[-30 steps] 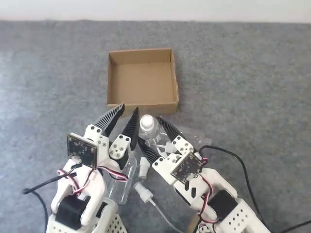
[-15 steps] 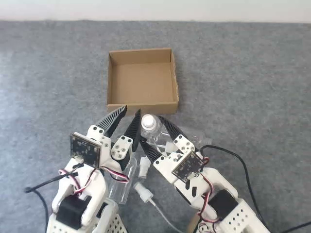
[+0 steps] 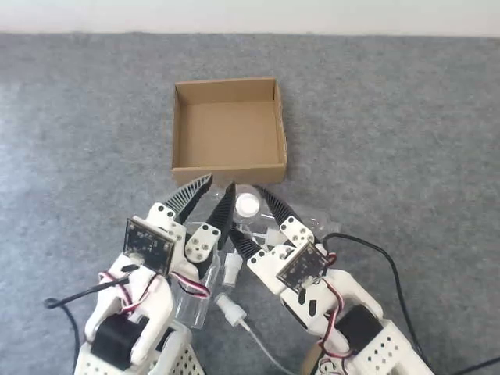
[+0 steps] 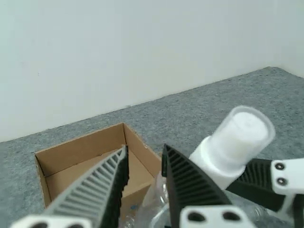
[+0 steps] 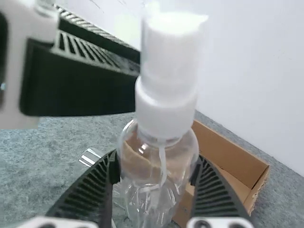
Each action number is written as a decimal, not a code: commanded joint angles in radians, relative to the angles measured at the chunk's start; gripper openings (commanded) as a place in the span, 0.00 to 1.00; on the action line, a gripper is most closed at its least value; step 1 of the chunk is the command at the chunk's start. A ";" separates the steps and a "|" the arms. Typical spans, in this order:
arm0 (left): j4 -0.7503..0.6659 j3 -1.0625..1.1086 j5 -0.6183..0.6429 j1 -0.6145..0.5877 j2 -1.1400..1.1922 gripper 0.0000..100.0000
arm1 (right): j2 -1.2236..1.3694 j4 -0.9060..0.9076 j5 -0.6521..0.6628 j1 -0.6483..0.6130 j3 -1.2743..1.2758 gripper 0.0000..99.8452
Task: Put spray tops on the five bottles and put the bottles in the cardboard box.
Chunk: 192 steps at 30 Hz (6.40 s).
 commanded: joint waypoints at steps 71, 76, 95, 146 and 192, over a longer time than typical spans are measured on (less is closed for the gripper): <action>0.377 0.341 -0.006 -0.494 -0.012 0.11 | -0.021 0.038 0.003 0.048 0.020 0.07; 0.377 0.341 -0.006 -0.494 -0.012 0.11 | -0.021 0.038 0.003 0.048 0.020 0.07; 0.377 0.341 -0.006 -0.494 -0.012 0.11 | -0.021 0.140 -0.060 0.096 -0.057 0.07; 0.377 0.341 -0.006 -0.494 -0.012 0.11 | 0.503 0.386 -0.068 0.097 -0.623 0.07; 0.377 0.341 -0.006 -0.494 -0.012 0.11 | 1.138 0.203 -0.068 0.163 -1.106 0.07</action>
